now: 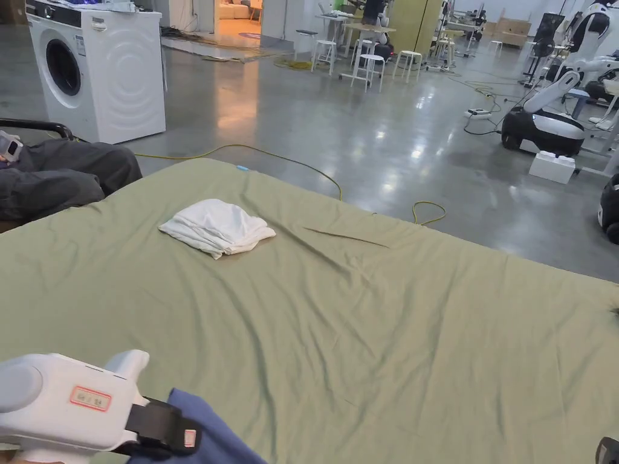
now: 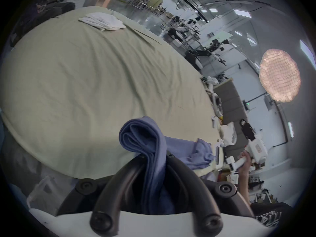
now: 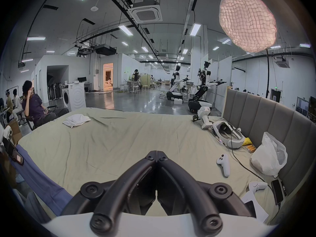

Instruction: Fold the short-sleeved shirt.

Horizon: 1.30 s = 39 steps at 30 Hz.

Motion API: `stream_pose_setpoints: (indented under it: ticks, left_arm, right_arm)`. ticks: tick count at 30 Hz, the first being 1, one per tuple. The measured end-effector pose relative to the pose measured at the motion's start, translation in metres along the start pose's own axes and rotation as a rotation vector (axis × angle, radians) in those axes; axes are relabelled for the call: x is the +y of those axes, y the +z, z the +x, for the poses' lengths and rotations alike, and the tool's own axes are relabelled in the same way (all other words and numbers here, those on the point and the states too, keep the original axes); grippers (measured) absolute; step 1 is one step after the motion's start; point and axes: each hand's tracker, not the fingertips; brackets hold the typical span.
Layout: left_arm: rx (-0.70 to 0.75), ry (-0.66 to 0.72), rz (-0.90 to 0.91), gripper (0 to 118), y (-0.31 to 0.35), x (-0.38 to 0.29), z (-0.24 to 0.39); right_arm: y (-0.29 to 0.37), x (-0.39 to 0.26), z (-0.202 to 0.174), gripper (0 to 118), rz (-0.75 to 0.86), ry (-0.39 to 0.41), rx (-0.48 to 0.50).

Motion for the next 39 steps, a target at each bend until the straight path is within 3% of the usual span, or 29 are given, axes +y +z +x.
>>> stream_pose_setpoints:
  ticks: [3, 9, 16, 21, 23, 26, 27, 32, 33, 35, 39]
  left_arm:
    - [-0.058, -0.016, -0.034, 12, -0.023, -0.004, 0.019]
    - [-0.038, -0.045, -0.143, 12, -0.1, -0.023, 0.07]
    - [0.124, -0.069, -0.283, 12, -0.193, -0.042, 0.093]
    - [0.19, -0.051, -0.313, 14, -0.222, -0.052, 0.087]
    - [0.188, -0.054, -0.31, 25, -0.224, -0.054, 0.087]
    - [0.142, -0.039, -0.302, 57, -0.216, -0.053, 0.091]
    - [0.129, -0.036, -0.291, 58, -0.21, -0.052, 0.093]
    - [0.051, -0.083, -0.231, 54, -0.173, -0.038, 0.103]
    - [0.027, -0.085, -0.2, 48, -0.166, -0.034, 0.102]
    - [0.029, -0.09, -0.176, 24, -0.16, -0.03, 0.099]
    - [0.109, -0.101, -0.184, 18, -0.175, -0.031, 0.086]
  right_arm:
    - [0.004, -0.003, 0.005, 0, -0.001, -0.014, 0.0]
    - [0.011, -0.011, 0.02, 0, -0.009, -0.039, -0.018]
    - [0.017, -0.02, 0.039, 0, -0.033, -0.071, -0.055]
    - [0.021, -0.025, 0.046, 0, -0.044, -0.072, -0.069]
    - [0.021, -0.026, 0.047, 0, -0.048, -0.076, -0.073]
    - [0.02, -0.028, 0.048, 0, -0.054, -0.08, -0.072]
    - [0.02, -0.029, 0.048, 0, -0.057, -0.077, -0.071]
    - [0.02, -0.028, 0.047, 0, -0.058, -0.07, -0.068]
    - [0.02, -0.028, 0.047, 0, -0.058, -0.07, -0.067]
    - [0.02, -0.028, 0.048, 0, -0.06, -0.072, -0.066]
    - [0.02, -0.031, 0.048, 0, -0.068, -0.076, -0.064]
